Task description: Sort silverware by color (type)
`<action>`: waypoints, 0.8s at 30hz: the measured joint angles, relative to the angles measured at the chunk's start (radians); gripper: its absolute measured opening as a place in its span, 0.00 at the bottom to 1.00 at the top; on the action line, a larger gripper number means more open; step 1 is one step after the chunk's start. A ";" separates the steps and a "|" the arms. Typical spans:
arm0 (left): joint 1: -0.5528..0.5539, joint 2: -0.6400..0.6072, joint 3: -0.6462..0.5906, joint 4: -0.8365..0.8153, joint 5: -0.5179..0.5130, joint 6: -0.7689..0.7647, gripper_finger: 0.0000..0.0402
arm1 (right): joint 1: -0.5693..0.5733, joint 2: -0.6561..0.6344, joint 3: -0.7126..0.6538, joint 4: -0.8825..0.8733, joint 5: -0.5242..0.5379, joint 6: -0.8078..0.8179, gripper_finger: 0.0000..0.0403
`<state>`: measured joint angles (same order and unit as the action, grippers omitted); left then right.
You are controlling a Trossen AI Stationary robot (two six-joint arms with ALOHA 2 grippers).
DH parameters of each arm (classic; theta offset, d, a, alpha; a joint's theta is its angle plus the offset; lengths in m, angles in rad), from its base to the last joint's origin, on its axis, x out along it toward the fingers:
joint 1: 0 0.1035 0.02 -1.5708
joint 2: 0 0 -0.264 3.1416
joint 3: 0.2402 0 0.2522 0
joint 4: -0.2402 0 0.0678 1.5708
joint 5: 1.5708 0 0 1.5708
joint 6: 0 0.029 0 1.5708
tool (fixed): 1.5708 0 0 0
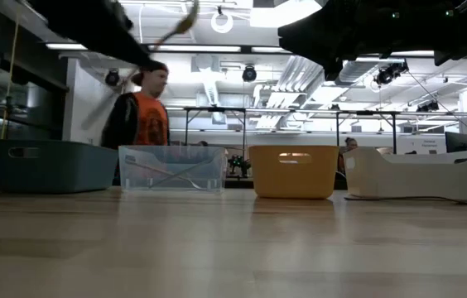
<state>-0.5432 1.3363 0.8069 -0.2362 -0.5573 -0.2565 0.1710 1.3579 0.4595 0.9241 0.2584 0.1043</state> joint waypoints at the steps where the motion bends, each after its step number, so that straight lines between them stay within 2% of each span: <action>1: 0.025 -0.010 -0.040 0.088 0.012 0.042 0.01 | 0.000 0.000 0.000 0.000 0.000 0.000 0.26; 8: 0.196 -0.018 -0.271 0.752 0.077 0.281 0.01 | 0.000 0.000 0.000 -0.008 0.000 0.000 0.26; 12: 0.268 -0.003 -0.351 1.007 0.143 0.338 0.01 | 0.000 0.000 0.000 -0.010 0.000 0.000 0.26; 17: 0.306 0.003 -0.405 1.125 0.180 0.343 0.01 | 0.000 0.000 0.000 -0.016 0.000 0.000 0.26; 24: 0.316 0.000 -0.408 1.152 0.233 0.340 0.01 | 0.000 0.000 0.000 -0.015 0.000 -0.018 0.26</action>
<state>-0.2276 1.3365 0.3988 0.9153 -0.3241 0.0837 0.1710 1.3579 0.4595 0.9088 0.2584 0.0863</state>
